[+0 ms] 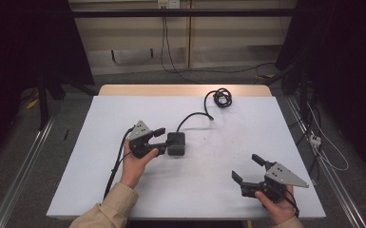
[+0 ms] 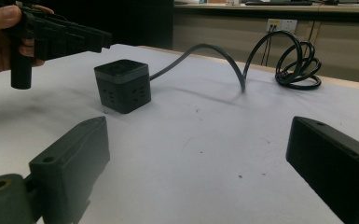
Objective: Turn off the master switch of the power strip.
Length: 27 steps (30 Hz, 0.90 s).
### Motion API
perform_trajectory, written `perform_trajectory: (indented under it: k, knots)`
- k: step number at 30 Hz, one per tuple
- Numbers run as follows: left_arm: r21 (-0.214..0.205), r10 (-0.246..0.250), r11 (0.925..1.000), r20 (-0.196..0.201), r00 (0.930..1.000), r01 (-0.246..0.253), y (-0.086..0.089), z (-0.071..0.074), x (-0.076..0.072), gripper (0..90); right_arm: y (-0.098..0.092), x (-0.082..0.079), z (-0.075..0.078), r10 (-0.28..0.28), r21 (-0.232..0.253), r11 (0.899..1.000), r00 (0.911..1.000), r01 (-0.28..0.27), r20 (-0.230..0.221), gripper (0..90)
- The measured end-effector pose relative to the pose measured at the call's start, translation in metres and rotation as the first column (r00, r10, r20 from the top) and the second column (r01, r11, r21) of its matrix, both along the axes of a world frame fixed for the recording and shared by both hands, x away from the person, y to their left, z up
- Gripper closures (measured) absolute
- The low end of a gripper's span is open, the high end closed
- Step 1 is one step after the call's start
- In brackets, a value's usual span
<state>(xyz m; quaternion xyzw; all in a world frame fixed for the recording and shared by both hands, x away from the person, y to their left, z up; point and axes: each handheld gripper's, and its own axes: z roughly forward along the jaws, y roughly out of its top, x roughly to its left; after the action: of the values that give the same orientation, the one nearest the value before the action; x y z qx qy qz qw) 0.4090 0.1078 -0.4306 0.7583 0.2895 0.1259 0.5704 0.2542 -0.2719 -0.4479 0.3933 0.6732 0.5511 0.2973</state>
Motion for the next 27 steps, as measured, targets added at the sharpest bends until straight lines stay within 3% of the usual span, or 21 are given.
perform_trajectory:
  k: [27]
  knots:
    - [0.033,-0.041,0.9986,-0.003,0.9992,0.041,-0.011,0.003,0.003,56.3,-0.001,0.001,-0.001,0.002,-0.001,1.0,1.0,-0.002,-0.002,5.8]
